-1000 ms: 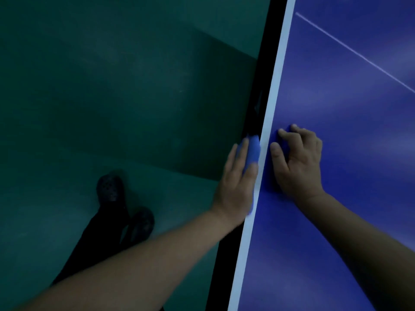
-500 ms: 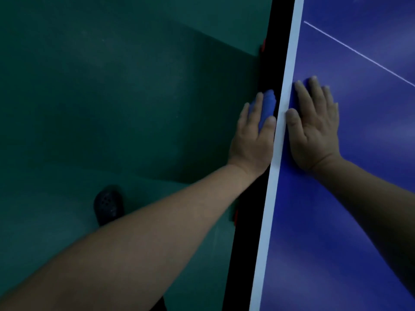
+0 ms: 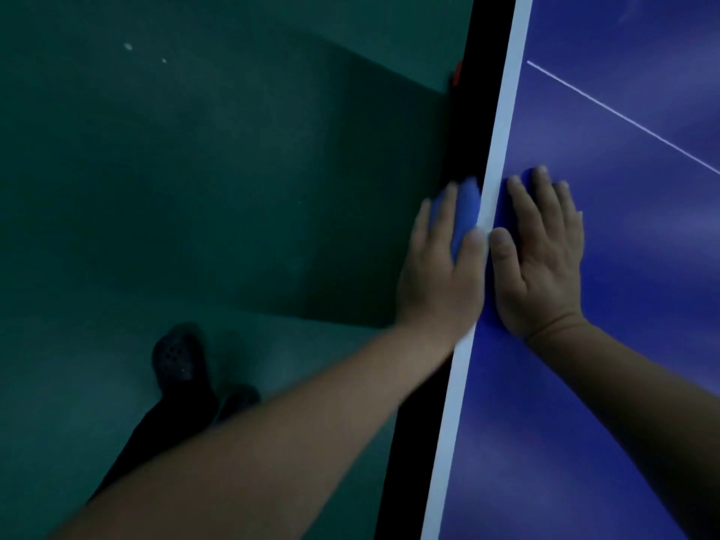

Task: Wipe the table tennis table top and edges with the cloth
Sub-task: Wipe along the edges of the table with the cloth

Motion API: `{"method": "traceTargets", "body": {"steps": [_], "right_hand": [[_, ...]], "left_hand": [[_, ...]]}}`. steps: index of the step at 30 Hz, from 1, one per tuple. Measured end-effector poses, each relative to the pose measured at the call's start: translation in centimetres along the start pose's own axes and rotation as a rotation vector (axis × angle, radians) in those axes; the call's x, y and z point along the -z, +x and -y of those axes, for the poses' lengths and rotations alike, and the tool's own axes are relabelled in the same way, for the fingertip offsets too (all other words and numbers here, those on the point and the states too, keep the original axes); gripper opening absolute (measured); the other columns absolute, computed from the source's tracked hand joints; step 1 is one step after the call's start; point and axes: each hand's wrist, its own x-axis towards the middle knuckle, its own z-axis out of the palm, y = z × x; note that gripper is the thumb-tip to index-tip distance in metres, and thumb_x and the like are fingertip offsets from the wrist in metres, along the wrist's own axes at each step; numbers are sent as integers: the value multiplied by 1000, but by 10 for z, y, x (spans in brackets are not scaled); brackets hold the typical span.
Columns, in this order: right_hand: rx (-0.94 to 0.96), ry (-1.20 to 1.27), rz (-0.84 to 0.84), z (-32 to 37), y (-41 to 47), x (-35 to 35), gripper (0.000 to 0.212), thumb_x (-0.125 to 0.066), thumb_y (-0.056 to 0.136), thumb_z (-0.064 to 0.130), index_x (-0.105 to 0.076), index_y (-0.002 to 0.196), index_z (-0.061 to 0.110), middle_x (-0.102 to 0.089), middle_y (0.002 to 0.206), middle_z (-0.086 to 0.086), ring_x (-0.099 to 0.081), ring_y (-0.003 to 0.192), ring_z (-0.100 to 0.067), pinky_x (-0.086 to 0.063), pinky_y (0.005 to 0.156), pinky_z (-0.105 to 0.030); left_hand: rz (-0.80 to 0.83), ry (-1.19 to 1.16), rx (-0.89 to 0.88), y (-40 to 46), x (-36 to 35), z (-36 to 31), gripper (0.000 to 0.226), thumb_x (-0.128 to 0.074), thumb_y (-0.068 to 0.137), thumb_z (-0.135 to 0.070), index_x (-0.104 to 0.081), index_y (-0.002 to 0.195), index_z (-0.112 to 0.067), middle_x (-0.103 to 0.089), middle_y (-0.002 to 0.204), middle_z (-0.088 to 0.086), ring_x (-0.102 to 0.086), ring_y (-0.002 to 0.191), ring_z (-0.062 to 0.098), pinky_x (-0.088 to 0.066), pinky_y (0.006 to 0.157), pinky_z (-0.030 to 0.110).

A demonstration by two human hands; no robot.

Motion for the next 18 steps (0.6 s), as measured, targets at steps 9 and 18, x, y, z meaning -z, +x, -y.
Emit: {"method": "traceTargets", "body": {"steps": [9, 18], "right_hand": [[6, 9, -8, 0, -1, -1, 61, -30, 101, 48, -30, 157, 24, -19, 167, -2, -8, 155, -28, -6, 123, -55], [8, 4, -8, 0, -1, -1, 61, -31, 101, 48, -31, 157, 22, -18, 167, -3, -8, 155, -28, -6, 124, -53]], "left_hand": [[59, -29, -134, -92, 13, 35, 61, -25, 105, -54, -23, 159, -26, -16, 168, -9, -11, 153, 3, -13, 122, 20], [34, -28, -63, 50, 7, -4, 56, -36, 105, -32, -27, 158, -19, -23, 166, -3, -15, 153, 10, -3, 108, 0]]}}
